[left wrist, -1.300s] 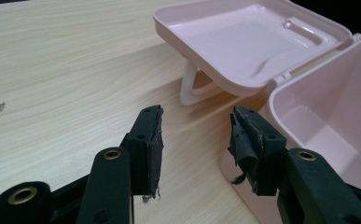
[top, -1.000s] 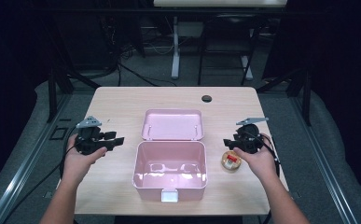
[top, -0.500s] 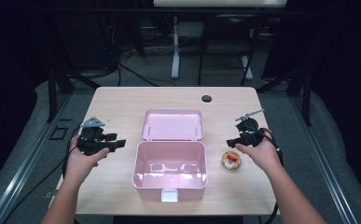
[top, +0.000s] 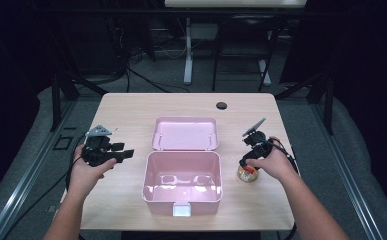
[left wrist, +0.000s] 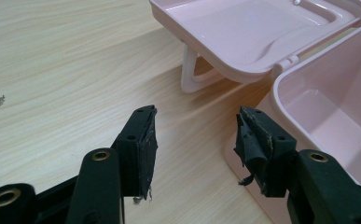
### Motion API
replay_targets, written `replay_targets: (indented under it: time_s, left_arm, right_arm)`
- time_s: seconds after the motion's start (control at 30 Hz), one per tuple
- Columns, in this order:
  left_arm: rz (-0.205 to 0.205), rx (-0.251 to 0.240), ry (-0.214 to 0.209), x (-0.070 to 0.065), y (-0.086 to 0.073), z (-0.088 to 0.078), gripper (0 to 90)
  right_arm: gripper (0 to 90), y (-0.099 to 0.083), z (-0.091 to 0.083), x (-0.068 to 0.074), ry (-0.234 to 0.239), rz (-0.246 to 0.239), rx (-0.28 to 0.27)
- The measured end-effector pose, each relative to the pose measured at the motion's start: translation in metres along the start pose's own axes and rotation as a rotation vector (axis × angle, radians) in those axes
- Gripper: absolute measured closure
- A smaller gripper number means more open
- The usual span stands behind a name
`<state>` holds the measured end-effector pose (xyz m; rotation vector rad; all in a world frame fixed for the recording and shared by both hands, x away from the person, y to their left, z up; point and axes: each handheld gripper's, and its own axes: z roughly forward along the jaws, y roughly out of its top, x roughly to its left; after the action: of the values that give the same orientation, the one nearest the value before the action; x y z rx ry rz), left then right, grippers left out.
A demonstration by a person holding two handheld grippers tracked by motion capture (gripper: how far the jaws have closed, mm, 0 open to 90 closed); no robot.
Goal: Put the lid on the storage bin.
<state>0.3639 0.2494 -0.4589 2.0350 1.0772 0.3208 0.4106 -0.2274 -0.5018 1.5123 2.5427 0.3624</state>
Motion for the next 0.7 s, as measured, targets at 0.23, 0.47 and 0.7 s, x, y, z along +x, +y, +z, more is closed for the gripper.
replay_targets:
  time_s: [0.23, 0.47, 0.7]
  left_arm:
    - [-0.005, -0.003, -0.001, 0.0, 0.0, -0.001, 47.5]
    - [-0.004, 0.01, 0.0, 0.001, -0.001, 0.0, 47.5]
    - [-0.009, 0.008, 0.003, 0.001, -0.001, 0.002, 47.5]
  right_arm:
    - [6.9, 0.001, 0.014, 0.006, 0.023, 0.012, 0.074]
    - [4.9, 0.0, 0.026, 0.006, 0.033, 0.028, 0.123]
    - [5.2, -0.001, 0.033, 0.01, 0.045, 0.017, 0.145]
